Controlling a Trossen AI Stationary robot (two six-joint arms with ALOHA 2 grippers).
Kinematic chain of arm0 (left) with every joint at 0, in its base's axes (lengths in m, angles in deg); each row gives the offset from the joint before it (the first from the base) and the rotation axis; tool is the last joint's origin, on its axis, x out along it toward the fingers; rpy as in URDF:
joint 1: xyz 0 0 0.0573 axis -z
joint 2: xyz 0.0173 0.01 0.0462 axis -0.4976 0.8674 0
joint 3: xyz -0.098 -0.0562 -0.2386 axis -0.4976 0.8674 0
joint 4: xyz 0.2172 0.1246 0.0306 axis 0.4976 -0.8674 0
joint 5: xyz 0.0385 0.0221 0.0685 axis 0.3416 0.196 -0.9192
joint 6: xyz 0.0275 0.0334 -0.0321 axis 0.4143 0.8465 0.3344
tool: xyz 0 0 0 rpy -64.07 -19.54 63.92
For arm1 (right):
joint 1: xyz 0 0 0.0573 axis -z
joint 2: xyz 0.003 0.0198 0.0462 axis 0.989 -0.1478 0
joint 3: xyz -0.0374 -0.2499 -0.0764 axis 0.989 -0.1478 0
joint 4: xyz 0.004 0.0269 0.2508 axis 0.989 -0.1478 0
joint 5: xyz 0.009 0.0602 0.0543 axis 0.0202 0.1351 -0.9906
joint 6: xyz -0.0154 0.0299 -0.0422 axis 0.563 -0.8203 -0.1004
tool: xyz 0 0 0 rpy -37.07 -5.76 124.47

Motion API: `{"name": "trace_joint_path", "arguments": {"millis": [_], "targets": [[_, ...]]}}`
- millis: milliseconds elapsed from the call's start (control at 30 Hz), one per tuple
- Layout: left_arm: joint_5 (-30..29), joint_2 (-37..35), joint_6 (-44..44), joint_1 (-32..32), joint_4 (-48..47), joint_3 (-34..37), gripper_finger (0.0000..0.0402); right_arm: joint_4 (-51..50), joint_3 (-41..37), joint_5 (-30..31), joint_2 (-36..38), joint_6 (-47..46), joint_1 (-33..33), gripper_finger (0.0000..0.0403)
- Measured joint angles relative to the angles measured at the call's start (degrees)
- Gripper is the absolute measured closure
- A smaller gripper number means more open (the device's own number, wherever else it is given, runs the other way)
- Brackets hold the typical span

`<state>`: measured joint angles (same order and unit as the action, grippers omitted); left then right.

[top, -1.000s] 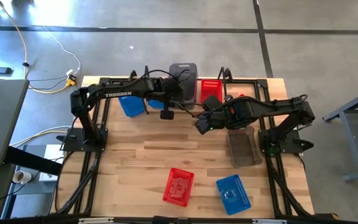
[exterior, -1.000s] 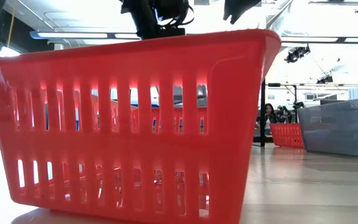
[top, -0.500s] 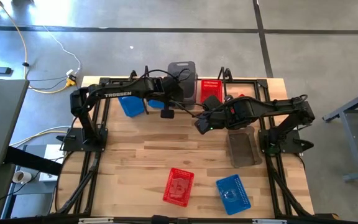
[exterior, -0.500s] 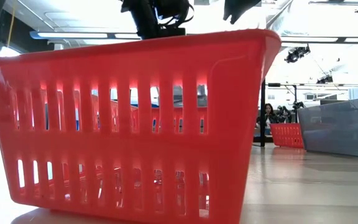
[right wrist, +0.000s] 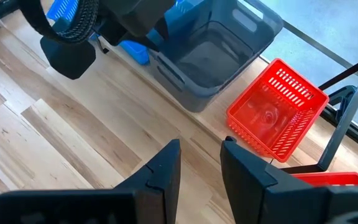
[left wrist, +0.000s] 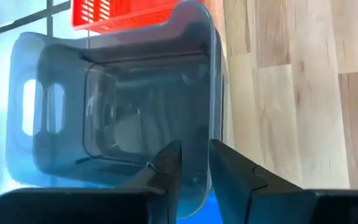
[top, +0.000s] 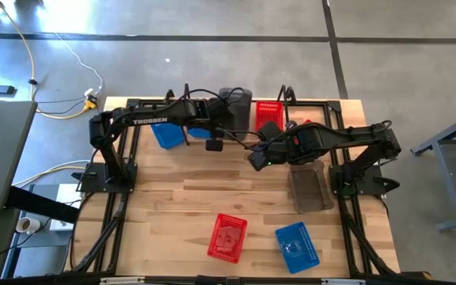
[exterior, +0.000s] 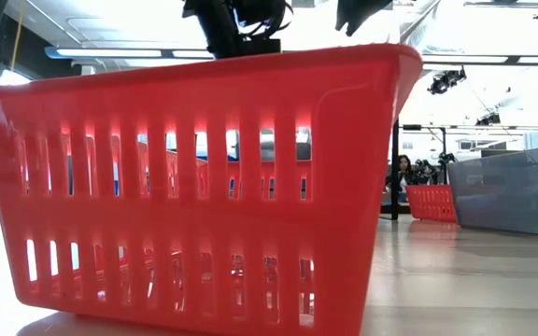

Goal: Stack baskets on shelf by color
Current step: Stack the bottom black bin on the black bin on the shelf

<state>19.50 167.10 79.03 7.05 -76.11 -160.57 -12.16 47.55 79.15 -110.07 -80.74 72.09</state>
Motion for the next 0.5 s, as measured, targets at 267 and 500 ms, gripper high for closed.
{"name": "trace_joint_path", "arguments": {"millis": [267,500], "targets": [[0.3,0.0,-0.4,0.6,0.5,0.0,0.0319,0.0,0.0,0.0,0.0,0.0,0.0,0.0302],[-0.1,-0.4,-1.2,0.5,-1.9,-3.4,0.032,0.0,0.0,-0.4,0.0,0.0,0.0,0.0302]]}}
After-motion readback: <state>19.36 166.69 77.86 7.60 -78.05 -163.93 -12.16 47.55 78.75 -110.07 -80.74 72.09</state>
